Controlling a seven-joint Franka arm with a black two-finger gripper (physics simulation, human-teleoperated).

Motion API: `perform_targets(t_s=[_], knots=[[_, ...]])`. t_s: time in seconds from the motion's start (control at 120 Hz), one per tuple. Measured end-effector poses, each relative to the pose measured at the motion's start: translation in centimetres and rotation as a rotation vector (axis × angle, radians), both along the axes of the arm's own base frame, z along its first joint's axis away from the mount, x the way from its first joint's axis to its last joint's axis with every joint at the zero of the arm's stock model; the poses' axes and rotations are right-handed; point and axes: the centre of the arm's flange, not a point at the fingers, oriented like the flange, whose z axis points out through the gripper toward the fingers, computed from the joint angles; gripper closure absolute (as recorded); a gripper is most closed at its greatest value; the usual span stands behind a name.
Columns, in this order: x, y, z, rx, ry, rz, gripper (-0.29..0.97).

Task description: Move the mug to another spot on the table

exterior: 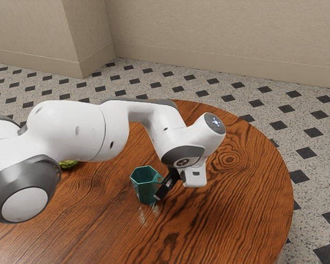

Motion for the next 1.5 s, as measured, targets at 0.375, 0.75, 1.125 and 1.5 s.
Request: perform_targets(t_s=[0.375,0.75,1.125,1.5], knots=[[0.29,0.31,0.03,-0.025,-0.005,0.012,0.26],[0.29,0.39,-0.08,-0.05,0.002,0.032,0.4],[0.38,0.86,0.16,-0.045,0.004,0.042,0.51],[0.21,0.74,0.09,-0.039,0.01,0.042,0.64]])
